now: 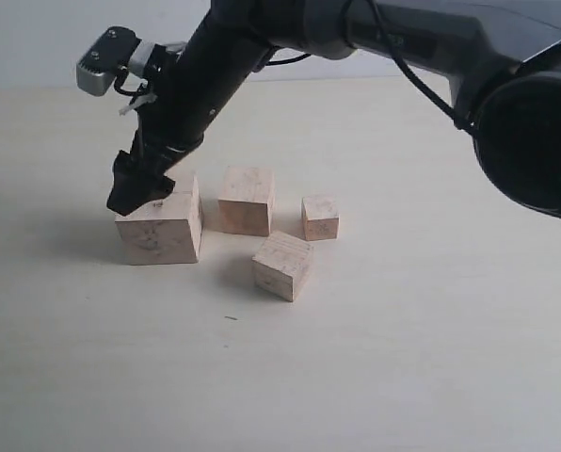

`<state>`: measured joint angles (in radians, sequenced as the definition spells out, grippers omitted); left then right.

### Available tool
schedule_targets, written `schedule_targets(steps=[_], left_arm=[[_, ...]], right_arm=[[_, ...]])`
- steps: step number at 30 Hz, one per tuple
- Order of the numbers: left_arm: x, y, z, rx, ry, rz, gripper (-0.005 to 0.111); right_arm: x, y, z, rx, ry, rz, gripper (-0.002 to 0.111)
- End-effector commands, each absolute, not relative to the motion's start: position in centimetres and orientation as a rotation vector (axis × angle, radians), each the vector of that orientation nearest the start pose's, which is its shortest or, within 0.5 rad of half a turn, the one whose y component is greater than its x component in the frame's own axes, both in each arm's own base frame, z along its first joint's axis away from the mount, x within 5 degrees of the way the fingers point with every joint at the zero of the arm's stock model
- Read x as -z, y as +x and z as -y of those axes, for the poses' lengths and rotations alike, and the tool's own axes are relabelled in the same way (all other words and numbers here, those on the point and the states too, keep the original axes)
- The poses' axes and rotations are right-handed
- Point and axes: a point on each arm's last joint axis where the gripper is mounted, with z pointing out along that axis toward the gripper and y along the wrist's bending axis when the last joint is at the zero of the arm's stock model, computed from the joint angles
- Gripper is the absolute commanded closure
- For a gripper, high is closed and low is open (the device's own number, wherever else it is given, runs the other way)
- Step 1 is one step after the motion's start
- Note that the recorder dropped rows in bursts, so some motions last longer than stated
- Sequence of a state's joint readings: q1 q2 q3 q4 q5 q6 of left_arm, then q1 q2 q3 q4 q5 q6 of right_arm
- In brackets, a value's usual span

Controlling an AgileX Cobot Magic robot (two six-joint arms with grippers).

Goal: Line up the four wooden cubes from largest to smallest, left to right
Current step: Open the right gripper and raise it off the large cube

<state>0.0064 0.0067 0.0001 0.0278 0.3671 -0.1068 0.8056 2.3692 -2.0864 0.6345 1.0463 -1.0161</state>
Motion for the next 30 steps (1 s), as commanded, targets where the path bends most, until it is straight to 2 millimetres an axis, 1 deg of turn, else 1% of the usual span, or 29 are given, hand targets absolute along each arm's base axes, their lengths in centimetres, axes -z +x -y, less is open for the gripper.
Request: schedule_targets(steps=[1, 2, 3, 5, 6, 7, 9, 14, 18, 21, 24, 26, 28, 30], left_arm=[[-18.1, 5.3, -0.1, 0.044, -0.075, -1.837, 0.107], [-18.1, 5.3, -0.1, 0.044, -0.075, -1.837, 0.107], [-18.1, 5.3, -0.1, 0.044, -0.075, -1.837, 0.107], [-18.1, 5.3, -0.1, 0.044, -0.075, -1.837, 0.107], [-18.1, 5.3, -0.1, 0.044, -0.075, -1.837, 0.107], [-18.1, 5.3, -0.1, 0.044, -0.075, -1.837, 0.107], [-18.1, 5.3, -0.1, 0.044, -0.075, -1.837, 0.107], [-18.1, 5.3, -0.1, 0.044, -0.075, -1.837, 0.107], [-18.1, 5.3, -0.1, 0.044, -0.075, -1.837, 0.107], [-18.1, 5.3, -0.1, 0.044, -0.075, -1.837, 0.107], [-18.1, 5.3, -0.1, 0.044, -0.075, -1.837, 0.107], [-18.1, 5.3, -0.1, 0.044, -0.075, -1.837, 0.107], [-18.1, 5.3, -0.1, 0.044, -0.075, -1.837, 0.107], [-18.1, 5.3, -0.1, 0.044, -0.075, -1.837, 0.107]], right_arm=[[-23.9, 32.3, -39.1, -0.698, -1.675, -2.001, 0.018], [-24.5, 32.5, -38.7, -0.647, -1.639, -2.042, 0.024], [-25.2, 32.7, -38.1, -0.559, -1.606, -2.077, 0.036], [-26.0, 33.2, -36.8, -0.382, -1.58, -2.132, 0.055], [-26.1, 33.2, -36.5, -0.33, -1.6, -2.14, 0.058], [-26.0, 33.3, -36.0, -0.258, -1.628, -2.146, 0.057], [-25.8, 33.3, -35.7, -0.21, -1.667, -2.153, 0.054], [-25.2, 33.2, -35.5, -0.177, -1.774, -2.132, 0.043], [-25.1, 34.0, -34.7, -0.176, -1.752, -2.155, 0.037], [-24.9, 35.5, -33.2, -0.173, -1.699, -2.212, 0.036], [-24.4, 37.1, -31.2, -0.238, -1.625, -2.286, 0.034], [-24.1, 37.8, -30.3, -0.332, -1.578, -2.315, 0.032], [-23.7, 38.0, -30.0, -0.428, -1.587, -2.301, 0.031], [-23.1, 37.9, -30.0, -0.464, -1.656, -2.244, 0.029]])
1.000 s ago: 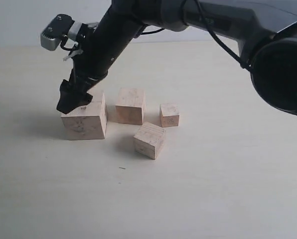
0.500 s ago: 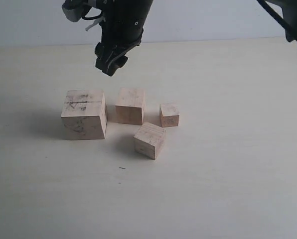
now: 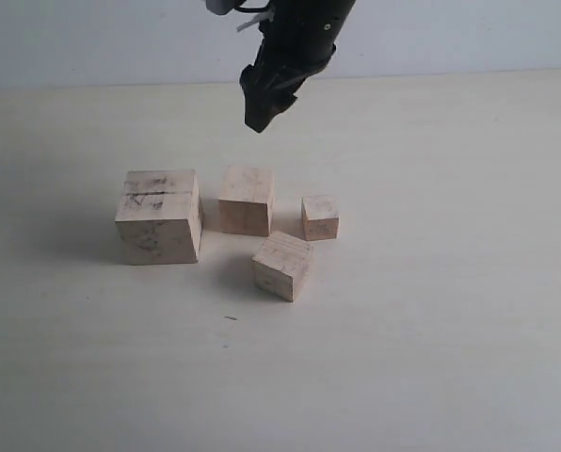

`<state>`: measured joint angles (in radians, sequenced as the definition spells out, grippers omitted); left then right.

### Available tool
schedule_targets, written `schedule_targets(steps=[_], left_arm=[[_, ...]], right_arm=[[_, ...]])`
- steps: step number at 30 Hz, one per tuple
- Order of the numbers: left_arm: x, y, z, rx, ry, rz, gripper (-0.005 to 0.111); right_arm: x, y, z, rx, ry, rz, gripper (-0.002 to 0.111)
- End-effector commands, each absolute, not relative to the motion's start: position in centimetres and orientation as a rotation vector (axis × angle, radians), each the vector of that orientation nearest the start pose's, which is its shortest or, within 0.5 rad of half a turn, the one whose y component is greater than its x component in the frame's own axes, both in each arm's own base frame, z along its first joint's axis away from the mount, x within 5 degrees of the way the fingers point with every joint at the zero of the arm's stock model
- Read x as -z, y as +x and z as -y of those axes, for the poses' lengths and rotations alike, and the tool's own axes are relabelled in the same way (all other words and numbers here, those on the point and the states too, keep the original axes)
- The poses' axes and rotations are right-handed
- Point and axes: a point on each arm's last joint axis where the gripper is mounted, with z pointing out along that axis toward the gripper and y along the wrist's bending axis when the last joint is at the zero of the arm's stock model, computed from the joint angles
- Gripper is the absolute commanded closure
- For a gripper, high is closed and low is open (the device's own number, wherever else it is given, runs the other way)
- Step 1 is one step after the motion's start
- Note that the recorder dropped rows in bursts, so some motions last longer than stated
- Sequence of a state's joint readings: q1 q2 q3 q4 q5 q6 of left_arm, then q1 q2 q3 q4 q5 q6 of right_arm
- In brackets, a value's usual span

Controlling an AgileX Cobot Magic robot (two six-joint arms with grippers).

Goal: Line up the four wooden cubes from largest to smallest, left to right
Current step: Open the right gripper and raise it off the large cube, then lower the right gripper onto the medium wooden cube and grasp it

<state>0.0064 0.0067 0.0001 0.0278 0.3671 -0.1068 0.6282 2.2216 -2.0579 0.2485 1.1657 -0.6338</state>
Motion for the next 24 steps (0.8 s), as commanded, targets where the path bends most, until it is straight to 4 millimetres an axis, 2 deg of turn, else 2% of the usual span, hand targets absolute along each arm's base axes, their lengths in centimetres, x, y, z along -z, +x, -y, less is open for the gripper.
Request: schedule_targets(steps=[1, 3, 11, 19, 24], left_arm=[[-18.1, 5.3, -0.1, 0.044, -0.075, -1.837, 0.107], [-18.1, 5.3, -0.1, 0.044, -0.075, -1.837, 0.107], [-18.1, 5.3, -0.1, 0.044, -0.075, -1.837, 0.107], [-18.1, 5.3, -0.1, 0.044, -0.075, -1.837, 0.107], [-18.1, 5.3, -0.1, 0.044, -0.075, -1.837, 0.107]], right_arm=[[-22.8, 37.8, -29.9, -0.462, -1.7, -2.214, 0.028], [-22.0, 37.7, -30.1, -0.459, -1.751, -2.181, 0.027], [-18.4, 38.4, -30.9, -0.508, -1.754, -2.183, 0.027], [-17.2, 38.3, -31.4, -0.575, -1.789, -2.15, 0.025], [-17.3, 38.4, -31.6, -0.601, -1.767, -2.139, 0.011]])
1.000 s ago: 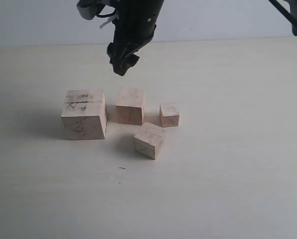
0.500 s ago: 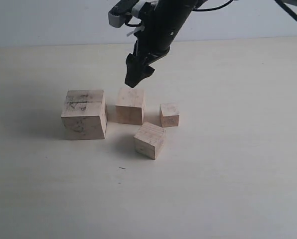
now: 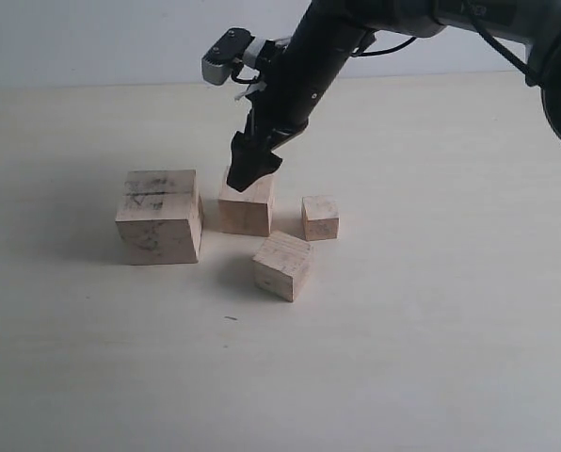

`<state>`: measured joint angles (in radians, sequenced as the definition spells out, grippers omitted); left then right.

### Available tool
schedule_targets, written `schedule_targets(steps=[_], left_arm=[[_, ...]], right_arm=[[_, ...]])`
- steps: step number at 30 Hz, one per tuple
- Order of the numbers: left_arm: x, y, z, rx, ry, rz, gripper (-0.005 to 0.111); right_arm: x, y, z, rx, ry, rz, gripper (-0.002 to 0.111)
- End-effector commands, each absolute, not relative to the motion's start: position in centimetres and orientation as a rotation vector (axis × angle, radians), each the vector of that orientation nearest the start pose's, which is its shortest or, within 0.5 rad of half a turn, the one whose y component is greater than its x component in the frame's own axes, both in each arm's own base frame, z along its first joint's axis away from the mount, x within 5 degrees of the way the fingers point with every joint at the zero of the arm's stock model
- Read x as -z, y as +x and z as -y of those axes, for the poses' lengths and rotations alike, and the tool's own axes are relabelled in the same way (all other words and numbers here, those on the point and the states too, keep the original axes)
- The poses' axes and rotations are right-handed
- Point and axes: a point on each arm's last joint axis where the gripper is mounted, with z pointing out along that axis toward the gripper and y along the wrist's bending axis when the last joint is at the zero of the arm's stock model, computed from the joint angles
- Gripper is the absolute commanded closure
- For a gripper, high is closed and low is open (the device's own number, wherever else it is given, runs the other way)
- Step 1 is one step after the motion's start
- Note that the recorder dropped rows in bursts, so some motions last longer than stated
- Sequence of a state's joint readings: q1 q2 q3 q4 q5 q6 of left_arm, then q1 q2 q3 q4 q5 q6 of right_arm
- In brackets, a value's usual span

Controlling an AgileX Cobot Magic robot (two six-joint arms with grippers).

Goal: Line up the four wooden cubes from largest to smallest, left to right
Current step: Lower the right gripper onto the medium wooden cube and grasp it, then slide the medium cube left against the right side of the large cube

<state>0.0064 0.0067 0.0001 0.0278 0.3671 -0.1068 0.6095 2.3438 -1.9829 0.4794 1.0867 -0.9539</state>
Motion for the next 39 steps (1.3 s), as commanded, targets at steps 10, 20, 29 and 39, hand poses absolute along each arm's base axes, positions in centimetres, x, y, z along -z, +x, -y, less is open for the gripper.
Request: schedule_targets(steps=[10, 20, 29, 39], left_arm=[[-18.1, 5.3, -0.1, 0.044, -0.075, -1.837, 0.107], [-18.1, 5.3, -0.1, 0.044, -0.075, -1.837, 0.107], [-18.1, 5.3, -0.1, 0.044, -0.075, -1.837, 0.107], [-18.1, 5.3, -0.1, 0.044, -0.075, -1.837, 0.107]], right_arm=[[-15.9, 38.8, -31.7, -0.566, -1.775, -2.129, 0.008], [-13.5, 38.5, -31.6, -0.597, -1.863, -2.146, 0.008], [-12.6, 38.5, -31.6, -0.615, -1.875, -2.168, 0.008], [-12.8, 38.3, -31.6, -0.629, -1.872, -2.174, 0.009]])
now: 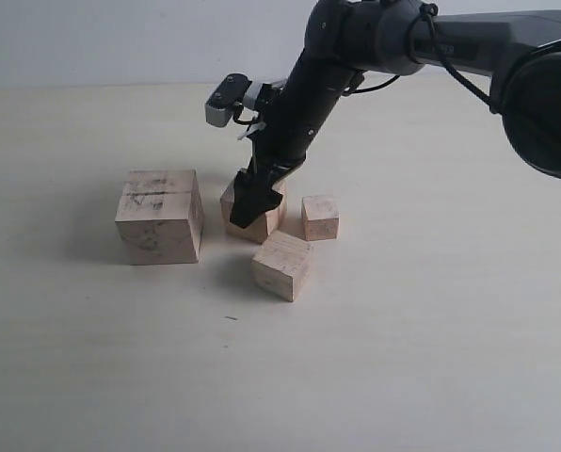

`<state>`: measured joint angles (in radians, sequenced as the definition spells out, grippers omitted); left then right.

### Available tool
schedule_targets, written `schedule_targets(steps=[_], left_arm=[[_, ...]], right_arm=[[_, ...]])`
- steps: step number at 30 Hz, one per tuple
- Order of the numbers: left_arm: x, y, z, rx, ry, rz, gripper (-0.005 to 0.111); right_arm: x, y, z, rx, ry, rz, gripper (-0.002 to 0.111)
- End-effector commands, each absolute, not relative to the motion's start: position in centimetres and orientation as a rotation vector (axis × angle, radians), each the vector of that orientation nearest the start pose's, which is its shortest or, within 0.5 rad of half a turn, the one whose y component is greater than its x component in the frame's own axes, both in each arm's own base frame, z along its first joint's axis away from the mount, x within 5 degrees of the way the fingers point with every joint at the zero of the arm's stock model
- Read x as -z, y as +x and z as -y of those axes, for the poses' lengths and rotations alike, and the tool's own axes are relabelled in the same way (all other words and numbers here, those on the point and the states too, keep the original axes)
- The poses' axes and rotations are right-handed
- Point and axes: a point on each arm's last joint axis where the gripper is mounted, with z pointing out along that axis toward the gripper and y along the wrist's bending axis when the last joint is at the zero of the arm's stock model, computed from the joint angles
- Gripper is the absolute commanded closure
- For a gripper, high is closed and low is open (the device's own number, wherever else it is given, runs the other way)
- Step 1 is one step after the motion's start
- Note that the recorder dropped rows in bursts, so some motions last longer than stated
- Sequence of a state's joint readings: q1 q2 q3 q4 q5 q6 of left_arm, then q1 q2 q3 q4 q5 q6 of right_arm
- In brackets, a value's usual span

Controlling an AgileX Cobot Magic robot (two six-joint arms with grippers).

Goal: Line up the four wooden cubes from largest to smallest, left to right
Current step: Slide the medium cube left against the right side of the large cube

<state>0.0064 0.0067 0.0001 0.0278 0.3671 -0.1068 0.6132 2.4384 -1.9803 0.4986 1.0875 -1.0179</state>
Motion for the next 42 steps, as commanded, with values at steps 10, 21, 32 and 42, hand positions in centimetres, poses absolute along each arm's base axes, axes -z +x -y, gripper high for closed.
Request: schedule_targets(steps=[10, 21, 32, 42], left_arm=[[-18.1, 5.3, -0.1, 0.044, -0.075, -1.837, 0.107], [-18.1, 5.3, -0.1, 0.044, -0.075, -1.837, 0.107], [-18.1, 5.3, -0.1, 0.044, -0.075, -1.837, 0.107], [-18.1, 5.3, -0.1, 0.044, -0.075, -1.837, 0.107]], right_arm=[[-13.1, 37.1, -31.5, -0.772, -1.944, -2.215, 0.108], [-12.8, 36.4, -32.5, -0.812, -2.137, -1.918, 0.108], [-11.7, 36.2, -32.9, -0.88, -2.164, -1.826, 0.108], [-11.5, 35.8, -33.8, -0.901, -2.144, -1.816, 0.108]])
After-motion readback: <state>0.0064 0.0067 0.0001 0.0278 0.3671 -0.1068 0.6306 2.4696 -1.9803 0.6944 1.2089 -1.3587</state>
